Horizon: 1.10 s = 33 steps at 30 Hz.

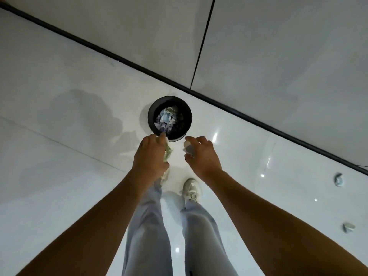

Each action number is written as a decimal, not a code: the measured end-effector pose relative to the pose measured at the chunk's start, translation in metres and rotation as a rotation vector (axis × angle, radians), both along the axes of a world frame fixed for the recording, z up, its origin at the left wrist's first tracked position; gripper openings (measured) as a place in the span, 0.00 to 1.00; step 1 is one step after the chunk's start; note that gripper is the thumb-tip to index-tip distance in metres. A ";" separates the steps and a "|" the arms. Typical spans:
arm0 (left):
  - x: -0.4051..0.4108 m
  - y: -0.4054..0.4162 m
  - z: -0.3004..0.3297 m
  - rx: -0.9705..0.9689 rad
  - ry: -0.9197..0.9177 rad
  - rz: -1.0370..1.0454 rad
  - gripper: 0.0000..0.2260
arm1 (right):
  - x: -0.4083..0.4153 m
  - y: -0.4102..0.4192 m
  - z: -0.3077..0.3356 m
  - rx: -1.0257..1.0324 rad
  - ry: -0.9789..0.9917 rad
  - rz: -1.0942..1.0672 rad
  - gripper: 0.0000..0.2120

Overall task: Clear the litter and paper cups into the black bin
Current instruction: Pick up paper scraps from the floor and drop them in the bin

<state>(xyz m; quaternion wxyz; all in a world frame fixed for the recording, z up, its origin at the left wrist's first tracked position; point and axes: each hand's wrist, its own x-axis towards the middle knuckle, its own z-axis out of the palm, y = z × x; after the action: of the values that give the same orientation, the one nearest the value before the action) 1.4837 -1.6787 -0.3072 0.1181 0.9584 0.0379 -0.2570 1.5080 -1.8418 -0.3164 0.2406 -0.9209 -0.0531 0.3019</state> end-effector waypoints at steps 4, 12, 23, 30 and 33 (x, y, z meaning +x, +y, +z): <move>0.029 0.031 -0.025 -0.006 0.040 -0.010 0.38 | 0.034 0.029 -0.028 -0.008 0.001 -0.021 0.25; 0.057 0.090 -0.068 -0.035 0.016 -0.154 0.36 | 0.096 0.086 -0.096 0.015 0.028 -0.132 0.30; 0.133 0.067 -0.108 -0.061 0.163 -0.248 0.45 | 0.076 0.070 -0.113 -0.029 0.136 -0.339 0.25; 0.167 0.038 -0.120 0.063 0.233 -0.395 0.43 | 0.066 0.038 -0.106 -0.029 0.163 -0.464 0.23; 0.163 0.024 -0.110 0.013 0.172 -0.462 0.34 | 0.061 0.028 -0.100 -0.030 0.173 -0.504 0.23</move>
<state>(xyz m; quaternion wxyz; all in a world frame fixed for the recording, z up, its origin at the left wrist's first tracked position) 1.6463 -1.6544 -0.4170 0.0461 0.9170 -0.1706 -0.3577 1.5688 -1.8140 -0.4163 0.2981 -0.8793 0.2033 0.3109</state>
